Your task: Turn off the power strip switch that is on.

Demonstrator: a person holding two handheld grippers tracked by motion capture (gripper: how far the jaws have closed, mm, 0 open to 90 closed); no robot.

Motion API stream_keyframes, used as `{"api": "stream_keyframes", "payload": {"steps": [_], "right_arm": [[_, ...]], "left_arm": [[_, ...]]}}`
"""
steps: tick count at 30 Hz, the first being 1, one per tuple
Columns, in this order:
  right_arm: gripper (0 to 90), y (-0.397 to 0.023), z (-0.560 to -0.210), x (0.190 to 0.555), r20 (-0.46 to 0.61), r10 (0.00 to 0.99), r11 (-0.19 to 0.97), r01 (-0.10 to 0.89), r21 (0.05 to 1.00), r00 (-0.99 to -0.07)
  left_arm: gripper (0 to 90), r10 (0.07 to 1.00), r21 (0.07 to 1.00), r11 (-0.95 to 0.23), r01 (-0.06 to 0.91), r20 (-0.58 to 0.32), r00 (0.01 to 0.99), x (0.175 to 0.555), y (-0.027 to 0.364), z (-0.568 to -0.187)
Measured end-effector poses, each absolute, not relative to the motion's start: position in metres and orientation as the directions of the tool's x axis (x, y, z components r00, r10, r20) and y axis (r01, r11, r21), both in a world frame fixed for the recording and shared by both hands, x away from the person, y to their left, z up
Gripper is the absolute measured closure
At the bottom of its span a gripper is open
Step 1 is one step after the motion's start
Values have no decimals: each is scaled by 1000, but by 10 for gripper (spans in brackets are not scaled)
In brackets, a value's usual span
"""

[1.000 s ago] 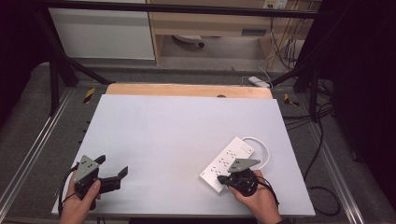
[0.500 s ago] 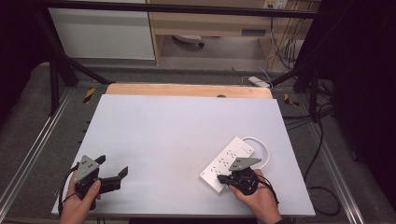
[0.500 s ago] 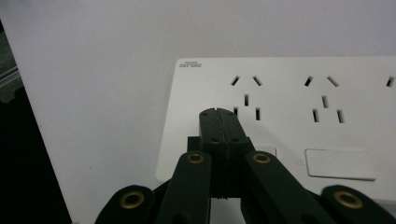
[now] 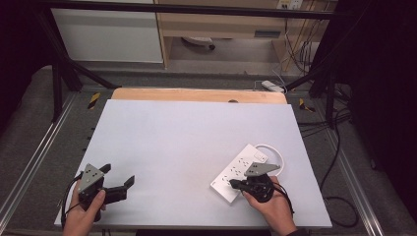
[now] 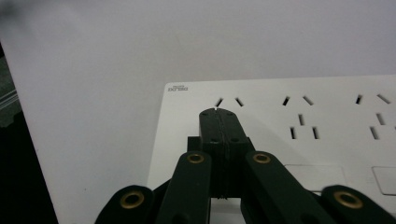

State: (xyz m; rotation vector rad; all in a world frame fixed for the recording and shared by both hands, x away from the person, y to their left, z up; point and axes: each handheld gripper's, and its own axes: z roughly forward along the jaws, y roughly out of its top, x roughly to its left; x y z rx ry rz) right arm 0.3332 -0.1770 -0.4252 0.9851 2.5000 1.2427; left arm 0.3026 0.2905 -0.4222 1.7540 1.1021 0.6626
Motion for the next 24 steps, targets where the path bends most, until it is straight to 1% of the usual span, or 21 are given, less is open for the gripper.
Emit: {"api": "stream_keyframes", "payload": {"steps": [12, 24], "right_arm": [[900, -174, -425, 342, 132, 638, 413, 483, 772, -758], [900, -181, -418, 360, 148, 668, 347, 481, 805, -729]], "left_arm": [[49, 891, 906, -167, 389, -30, 454, 303, 291, -422], [49, 896, 908, -145, 393, -48, 442, 304, 292, -422]]}}
